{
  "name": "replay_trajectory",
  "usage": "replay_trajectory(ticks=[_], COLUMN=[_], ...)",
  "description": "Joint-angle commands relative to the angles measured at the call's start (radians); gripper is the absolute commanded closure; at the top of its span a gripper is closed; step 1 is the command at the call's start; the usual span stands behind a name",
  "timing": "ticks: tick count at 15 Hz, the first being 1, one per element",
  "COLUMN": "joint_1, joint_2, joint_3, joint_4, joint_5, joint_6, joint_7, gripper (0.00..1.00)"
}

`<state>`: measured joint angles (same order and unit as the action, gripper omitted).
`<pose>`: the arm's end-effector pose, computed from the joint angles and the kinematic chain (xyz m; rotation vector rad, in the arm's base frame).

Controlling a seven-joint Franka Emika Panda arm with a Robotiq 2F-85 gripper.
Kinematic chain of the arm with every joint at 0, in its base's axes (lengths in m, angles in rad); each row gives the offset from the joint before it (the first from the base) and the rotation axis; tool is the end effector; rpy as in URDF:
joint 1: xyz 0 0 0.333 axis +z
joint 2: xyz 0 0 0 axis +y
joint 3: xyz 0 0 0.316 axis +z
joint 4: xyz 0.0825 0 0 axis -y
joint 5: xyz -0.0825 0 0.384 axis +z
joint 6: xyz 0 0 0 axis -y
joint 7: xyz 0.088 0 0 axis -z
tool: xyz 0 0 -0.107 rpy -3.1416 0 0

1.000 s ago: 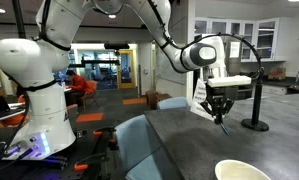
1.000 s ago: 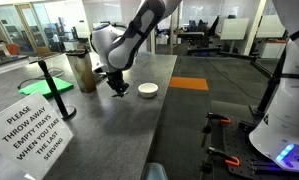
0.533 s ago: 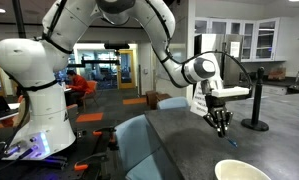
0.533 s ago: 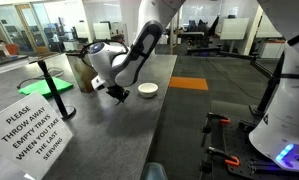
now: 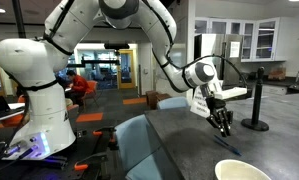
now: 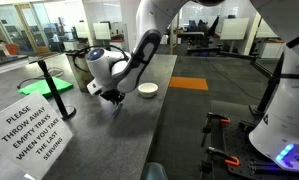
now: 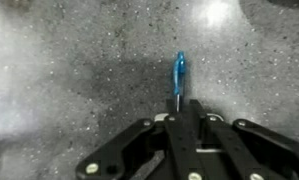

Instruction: Remove the pen from the bowl and place it on the table

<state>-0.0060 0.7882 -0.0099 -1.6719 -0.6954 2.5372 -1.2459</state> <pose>0.6821 -0.0027 0.1494 1.7107 2.1526 -0.2635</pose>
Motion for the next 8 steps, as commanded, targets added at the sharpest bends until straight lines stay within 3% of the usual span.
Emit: replay_trajectory(ticks=[1,3,7,8], joint_1=[0.016,0.005,-0.112,-0.137], joint_2=[-0.02,-0.046,-0.166,-0.2], joint_3=[-0.032,-0.031,0.079,0.096], joint_4=[-0.028,-0.051,-0.12,-0.131], joint_5=[-0.057,-0.051,0.215,0.281], joint_6=[0.084,0.079,-0.107,-0.147], joint_7=[0.016,0.027,-0.089,-0.112], gripper=[0.48,0.32,0.02,0.0])
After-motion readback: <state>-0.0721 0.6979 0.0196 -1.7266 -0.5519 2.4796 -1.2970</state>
